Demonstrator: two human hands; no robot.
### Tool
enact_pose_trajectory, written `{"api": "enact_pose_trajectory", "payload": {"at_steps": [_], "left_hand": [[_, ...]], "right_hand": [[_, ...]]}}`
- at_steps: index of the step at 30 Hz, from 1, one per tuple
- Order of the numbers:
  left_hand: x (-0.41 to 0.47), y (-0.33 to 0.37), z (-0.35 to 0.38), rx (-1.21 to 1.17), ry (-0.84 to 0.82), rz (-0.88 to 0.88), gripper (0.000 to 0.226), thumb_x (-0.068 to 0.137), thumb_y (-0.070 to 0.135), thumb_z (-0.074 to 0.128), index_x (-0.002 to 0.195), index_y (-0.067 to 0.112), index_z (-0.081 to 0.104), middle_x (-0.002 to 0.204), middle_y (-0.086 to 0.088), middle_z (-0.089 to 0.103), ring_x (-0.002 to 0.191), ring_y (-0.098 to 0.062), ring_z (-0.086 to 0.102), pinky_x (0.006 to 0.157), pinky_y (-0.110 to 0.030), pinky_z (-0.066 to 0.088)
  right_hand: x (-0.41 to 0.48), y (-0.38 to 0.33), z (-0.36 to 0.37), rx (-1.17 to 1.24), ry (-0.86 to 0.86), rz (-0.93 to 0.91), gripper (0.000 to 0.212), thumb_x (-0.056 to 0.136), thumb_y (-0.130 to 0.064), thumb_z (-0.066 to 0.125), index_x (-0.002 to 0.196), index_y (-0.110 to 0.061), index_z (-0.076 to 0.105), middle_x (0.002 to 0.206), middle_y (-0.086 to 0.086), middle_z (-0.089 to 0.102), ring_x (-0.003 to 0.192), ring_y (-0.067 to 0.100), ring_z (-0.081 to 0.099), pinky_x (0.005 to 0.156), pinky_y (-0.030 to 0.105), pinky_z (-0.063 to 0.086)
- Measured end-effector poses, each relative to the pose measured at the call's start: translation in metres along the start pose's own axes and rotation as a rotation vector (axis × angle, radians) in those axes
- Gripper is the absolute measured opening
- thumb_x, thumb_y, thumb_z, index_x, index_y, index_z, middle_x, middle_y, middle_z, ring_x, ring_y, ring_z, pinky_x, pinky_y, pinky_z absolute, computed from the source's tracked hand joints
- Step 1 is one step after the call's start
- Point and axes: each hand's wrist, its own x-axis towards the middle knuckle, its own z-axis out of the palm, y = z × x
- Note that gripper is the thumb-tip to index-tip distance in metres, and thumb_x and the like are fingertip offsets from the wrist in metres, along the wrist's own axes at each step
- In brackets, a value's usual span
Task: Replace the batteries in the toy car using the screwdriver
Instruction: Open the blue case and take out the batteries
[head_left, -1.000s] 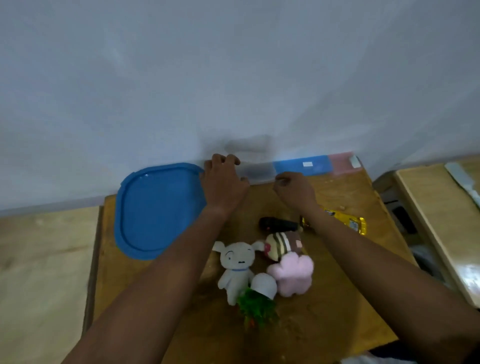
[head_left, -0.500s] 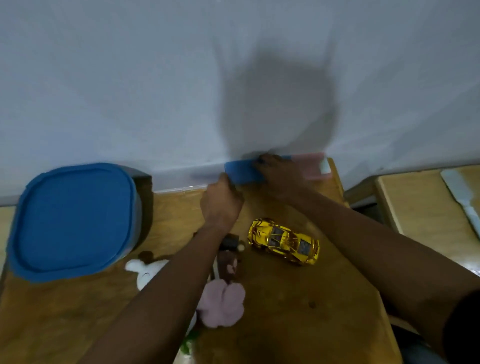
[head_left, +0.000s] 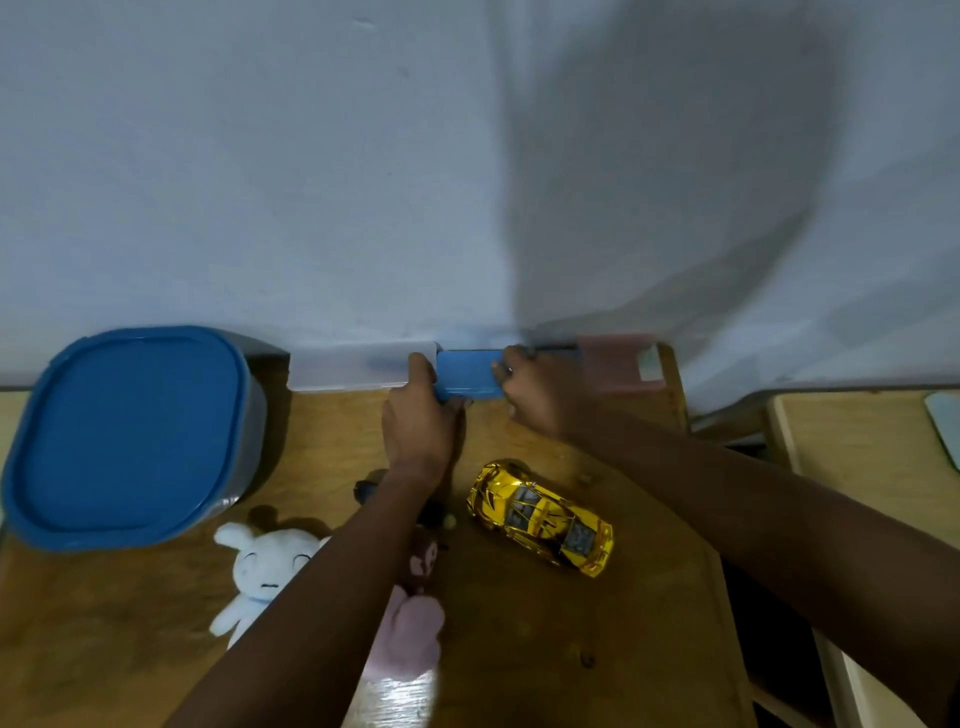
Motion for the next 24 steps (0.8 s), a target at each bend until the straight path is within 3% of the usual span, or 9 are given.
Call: {"api": "enact_pose_trajectory", "payload": {"at_steps": [3, 8, 10, 13, 15, 18, 21, 24], "left_hand": [[0.000, 0.000, -0.002, -0.002, 0.010, 0.001, 0.045, 0.084, 0.023, 0.080, 0.106, 0.016, 0.042, 0.102, -0.014, 0.071, 0.092, -0.032, 0.069, 0.065, -0.037, 0.056], [-0.003, 0.002, -0.004, 0.026, -0.036, 0.023, 0.043, 0.088, 0.024, 0.076, 0.119, 0.020, 0.047, 0.110, -0.013, 0.073, 0.098, -0.032, 0.070, 0.073, -0.040, 0.058], [-0.005, 0.001, -0.006, 0.065, -0.046, 0.039, 0.042, 0.091, 0.026, 0.072, 0.129, 0.020, 0.054, 0.113, -0.014, 0.073, 0.100, -0.031, 0.070, 0.079, -0.042, 0.060], [-0.006, -0.001, -0.008, 0.117, -0.057, 0.071, 0.031, 0.095, 0.025, 0.066, 0.124, 0.014, 0.066, 0.113, -0.012, 0.074, 0.101, -0.027, 0.069, 0.084, -0.039, 0.058], [-0.007, -0.001, -0.010, 0.111, -0.062, 0.076, 0.026, 0.097, 0.024, 0.064, 0.120, 0.013, 0.070, 0.113, -0.011, 0.074, 0.102, -0.026, 0.069, 0.085, -0.038, 0.057], [-0.006, -0.002, -0.011, 0.127, -0.060, 0.080, 0.021, 0.097, 0.023, 0.064, 0.113, 0.013, 0.074, 0.107, -0.011, 0.076, 0.097, -0.029, 0.070, 0.084, -0.038, 0.055], [-0.007, -0.004, -0.012, 0.127, -0.058, 0.094, 0.019, 0.097, 0.021, 0.063, 0.108, 0.014, 0.076, 0.103, -0.011, 0.077, 0.095, -0.029, 0.070, 0.084, -0.037, 0.053], [-0.009, -0.005, -0.014, 0.119, -0.058, 0.101, 0.020, 0.099, 0.019, 0.060, 0.109, 0.014, 0.076, 0.105, -0.010, 0.076, 0.097, -0.026, 0.070, 0.085, -0.032, 0.050]], "right_hand": [[0.003, 0.013, -0.017, 0.107, 0.017, -0.061, 0.029, 0.087, -0.025, 0.059, 0.111, -0.009, 0.062, 0.106, 0.009, 0.056, 0.085, 0.028, 0.061, 0.064, 0.032, 0.039], [0.016, 0.053, -0.038, 0.432, 0.051, -0.082, 0.016, 0.078, -0.026, 0.061, 0.081, -0.011, 0.065, 0.066, 0.002, 0.060, 0.062, 0.022, 0.056, 0.061, 0.034, 0.043], [0.016, 0.057, -0.036, 0.380, 0.167, -0.059, 0.019, 0.083, -0.026, 0.058, 0.089, -0.011, 0.068, 0.071, 0.008, 0.066, 0.069, 0.028, 0.061, 0.065, 0.037, 0.048], [0.006, 0.045, -0.030, 0.091, 0.372, 0.026, 0.009, 0.078, -0.018, 0.066, 0.072, -0.014, 0.060, 0.065, 0.003, 0.059, 0.059, 0.028, 0.059, 0.051, 0.029, 0.036], [-0.001, 0.038, -0.027, 0.075, 0.505, 0.121, 0.015, 0.073, -0.016, 0.068, 0.066, -0.017, 0.056, 0.065, 0.001, 0.056, 0.055, 0.025, 0.058, 0.047, 0.026, 0.030], [-0.009, 0.040, -0.013, 0.208, 0.594, 0.241, 0.013, 0.082, -0.018, 0.067, 0.070, -0.018, 0.060, 0.073, 0.002, 0.058, 0.057, 0.026, 0.060, 0.048, 0.027, 0.037], [-0.021, 0.044, 0.003, 0.376, 0.377, 0.236, 0.006, 0.087, -0.022, 0.063, 0.082, -0.019, 0.065, 0.082, 0.003, 0.064, 0.069, 0.030, 0.064, 0.061, 0.032, 0.048], [-0.027, 0.049, 0.014, 0.279, 0.076, 0.216, 0.018, 0.087, -0.020, 0.061, 0.101, -0.028, 0.069, 0.097, 0.000, 0.068, 0.092, 0.027, 0.066, 0.084, 0.050, 0.053]]}}
